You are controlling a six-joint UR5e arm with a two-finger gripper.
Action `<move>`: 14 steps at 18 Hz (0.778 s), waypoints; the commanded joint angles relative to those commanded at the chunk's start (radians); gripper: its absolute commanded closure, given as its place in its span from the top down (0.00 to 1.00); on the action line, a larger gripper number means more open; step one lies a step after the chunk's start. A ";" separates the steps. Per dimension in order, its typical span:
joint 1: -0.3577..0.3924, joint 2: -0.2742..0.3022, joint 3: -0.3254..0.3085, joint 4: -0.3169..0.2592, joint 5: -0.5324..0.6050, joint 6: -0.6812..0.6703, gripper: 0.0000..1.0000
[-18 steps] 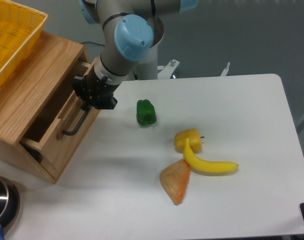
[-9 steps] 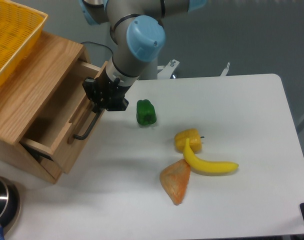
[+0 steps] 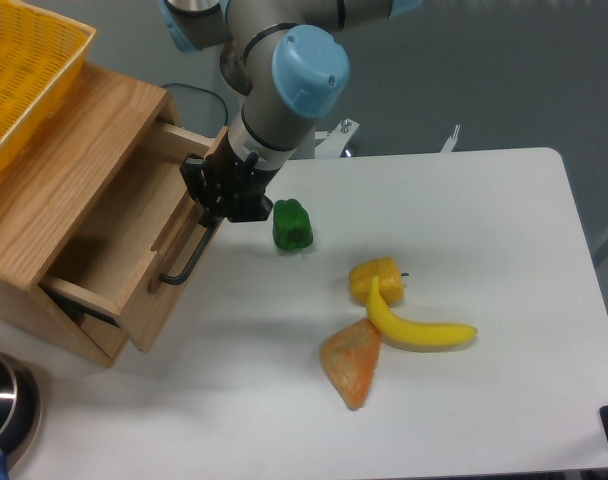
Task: Slide open the top drawer
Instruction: 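Pull the drawer handle outward to slide the drawer open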
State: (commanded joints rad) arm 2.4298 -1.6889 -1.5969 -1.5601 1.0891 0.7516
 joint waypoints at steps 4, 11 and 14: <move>0.006 0.000 0.002 0.000 0.003 0.002 0.04; 0.025 0.000 0.008 0.002 0.003 0.008 0.04; 0.026 -0.002 0.012 0.002 0.003 0.008 0.04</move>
State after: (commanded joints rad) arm 2.4559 -1.6904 -1.5846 -1.5585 1.0922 0.7593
